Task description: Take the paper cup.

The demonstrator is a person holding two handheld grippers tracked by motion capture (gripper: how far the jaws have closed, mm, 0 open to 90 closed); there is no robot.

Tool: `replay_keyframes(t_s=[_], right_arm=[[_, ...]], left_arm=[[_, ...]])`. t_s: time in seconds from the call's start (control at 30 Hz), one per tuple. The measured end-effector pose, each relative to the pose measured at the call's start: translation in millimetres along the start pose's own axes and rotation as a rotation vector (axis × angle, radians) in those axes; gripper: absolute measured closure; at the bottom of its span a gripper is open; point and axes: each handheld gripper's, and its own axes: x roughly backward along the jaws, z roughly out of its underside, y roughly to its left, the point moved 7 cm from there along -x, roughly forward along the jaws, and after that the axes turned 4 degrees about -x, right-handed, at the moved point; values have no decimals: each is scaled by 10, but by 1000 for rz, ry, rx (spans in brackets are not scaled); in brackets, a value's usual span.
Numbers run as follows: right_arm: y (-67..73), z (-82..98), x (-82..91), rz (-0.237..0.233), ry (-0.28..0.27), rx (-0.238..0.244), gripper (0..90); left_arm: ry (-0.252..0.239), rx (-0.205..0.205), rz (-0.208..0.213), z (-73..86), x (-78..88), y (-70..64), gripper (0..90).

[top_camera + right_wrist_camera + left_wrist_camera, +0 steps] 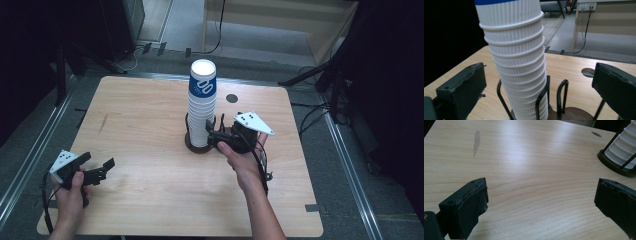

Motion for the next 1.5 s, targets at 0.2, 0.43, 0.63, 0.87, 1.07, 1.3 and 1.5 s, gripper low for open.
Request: replay_keyframes(t_s=[0.2, 0.43, 0.63, 0.87, 1.07, 1.3, 1.5], right_arm=[[122, -63, -67, -15, -13, 6, 0], [207, -171, -149, -20, -25, 15, 0], [272, -222, -252, -10, -12, 15, 0], [315, -269, -368, 9, -13, 7, 0], [329, -344, -420, 21, -28, 6, 0], [349, -409, -473, 24, -46, 5, 0], [367, -439, -530, 28, -54, 2, 0]], left_arm=[[1, -1, 2, 1, 0, 0, 0], [3, 1, 4, 0, -2, -2, 0], [3, 3, 6, 0, -5, -2, 0], [6, 0, 7, 1, -5, -2, 0], [7, 1, 8, 1, -8, 0, 0], [9, -1, 8, 1, -10, 0, 0], [11, -3, 8, 1, -11, 0, 0]])
